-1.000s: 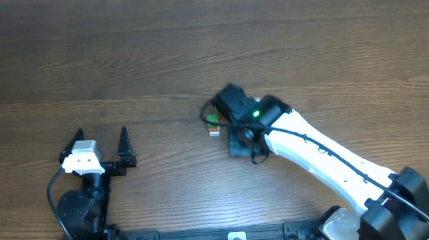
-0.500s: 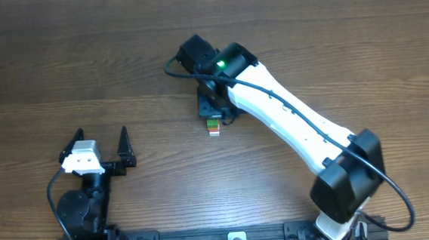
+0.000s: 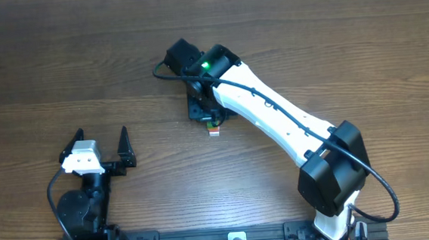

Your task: Stack Cubes

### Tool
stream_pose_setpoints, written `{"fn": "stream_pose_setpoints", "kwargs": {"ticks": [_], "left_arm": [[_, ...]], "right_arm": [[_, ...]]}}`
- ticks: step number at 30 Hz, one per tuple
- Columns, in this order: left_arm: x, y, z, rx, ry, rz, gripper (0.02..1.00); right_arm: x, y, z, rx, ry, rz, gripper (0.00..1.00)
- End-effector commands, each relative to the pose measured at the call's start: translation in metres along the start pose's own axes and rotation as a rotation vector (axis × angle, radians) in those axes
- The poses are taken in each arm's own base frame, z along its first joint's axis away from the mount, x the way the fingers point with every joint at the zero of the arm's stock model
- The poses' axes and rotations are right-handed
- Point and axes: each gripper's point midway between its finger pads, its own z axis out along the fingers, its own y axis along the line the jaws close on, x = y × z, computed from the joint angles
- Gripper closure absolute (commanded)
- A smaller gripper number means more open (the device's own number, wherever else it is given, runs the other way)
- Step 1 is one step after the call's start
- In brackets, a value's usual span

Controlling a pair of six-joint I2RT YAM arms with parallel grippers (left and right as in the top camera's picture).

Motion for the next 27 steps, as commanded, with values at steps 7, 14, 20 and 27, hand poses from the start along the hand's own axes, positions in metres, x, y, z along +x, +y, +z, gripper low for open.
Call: {"fn": "stream_pose_setpoints", "kwargs": {"ticks": [7,14,20,27], "left_arm": [[0.0009,-0.0001,-0.0001,0.004,-0.002,0.014,0.018],[0.0008,-0.0001,-0.0001,0.004,-0.002,0.014,0.018],[0.0009,-0.0001,-0.0001,0.004,-0.002,0.014,0.018],[0.0009,-0.0001,-0.0001,0.004,-0.002,0.014,0.018]], "right_arm": [[-0.0025,0.0067,0.0052,0.002,0.006,0.014,0.947],[-0.0015,0.0077,0.0055,0.002,0.007,0.011,0.947],[0.0008,0.0098,0.0101,-0.001,0.026,0.01,0.945],[0.0018,0.0101,0.0111,0.0,0.032,0.012,0.947]]}}
